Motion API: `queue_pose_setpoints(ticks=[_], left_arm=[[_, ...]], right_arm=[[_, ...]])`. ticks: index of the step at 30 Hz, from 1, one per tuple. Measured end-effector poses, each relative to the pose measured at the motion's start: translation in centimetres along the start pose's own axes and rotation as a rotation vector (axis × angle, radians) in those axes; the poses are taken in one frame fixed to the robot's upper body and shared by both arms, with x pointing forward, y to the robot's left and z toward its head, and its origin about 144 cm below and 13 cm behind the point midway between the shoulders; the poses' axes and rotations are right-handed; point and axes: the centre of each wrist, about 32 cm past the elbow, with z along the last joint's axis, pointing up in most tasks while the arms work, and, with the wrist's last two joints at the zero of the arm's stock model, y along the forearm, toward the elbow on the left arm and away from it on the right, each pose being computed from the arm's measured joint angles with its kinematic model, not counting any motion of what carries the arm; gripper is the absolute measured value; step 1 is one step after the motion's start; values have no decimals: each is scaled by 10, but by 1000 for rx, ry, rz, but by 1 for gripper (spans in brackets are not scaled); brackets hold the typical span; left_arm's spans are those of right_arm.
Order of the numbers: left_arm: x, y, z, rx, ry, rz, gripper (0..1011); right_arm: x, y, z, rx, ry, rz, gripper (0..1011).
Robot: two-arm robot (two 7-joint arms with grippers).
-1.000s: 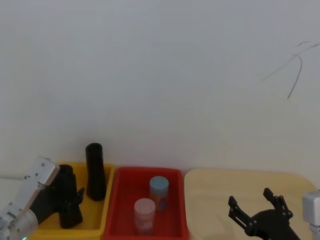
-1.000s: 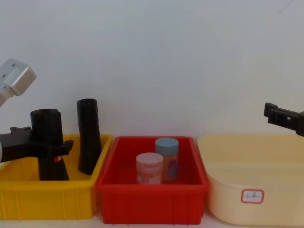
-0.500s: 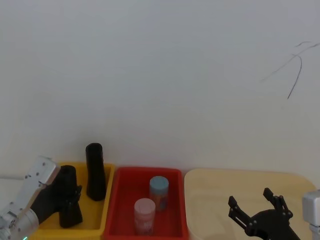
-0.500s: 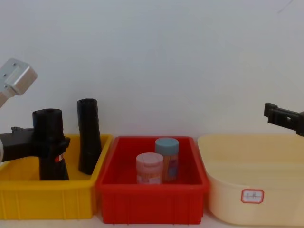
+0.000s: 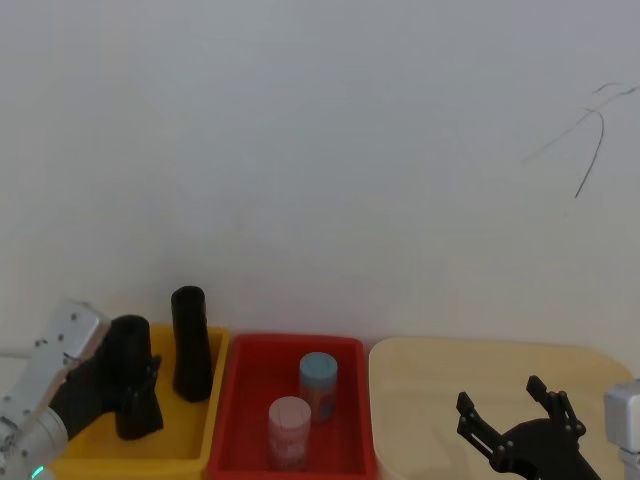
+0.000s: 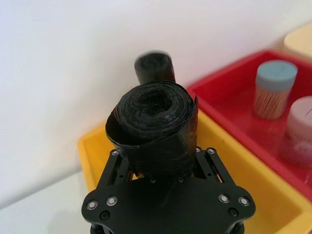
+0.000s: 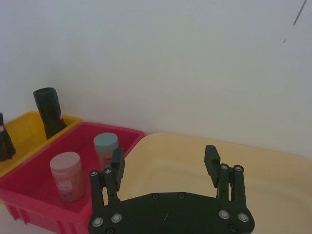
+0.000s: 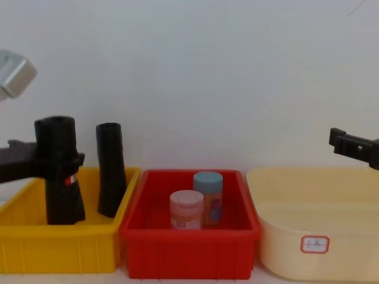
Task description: Pick up the garbage bag with the one hand and transfer it to the other hand.
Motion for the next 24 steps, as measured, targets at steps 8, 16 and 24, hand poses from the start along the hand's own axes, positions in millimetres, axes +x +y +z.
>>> queue_pose_setpoints(ticks=[8, 16, 24], left_arm=[[1, 13, 29, -69, 21, 15, 454], [0, 25, 65, -159, 67, 39, 454], [-8, 25, 90, -210, 148, 38, 454]], right_arm=[[0, 0, 0, 0, 0, 0, 1000], [0, 0, 0, 0, 0, 0, 999], [0, 0, 0, 0, 0, 0, 999]])
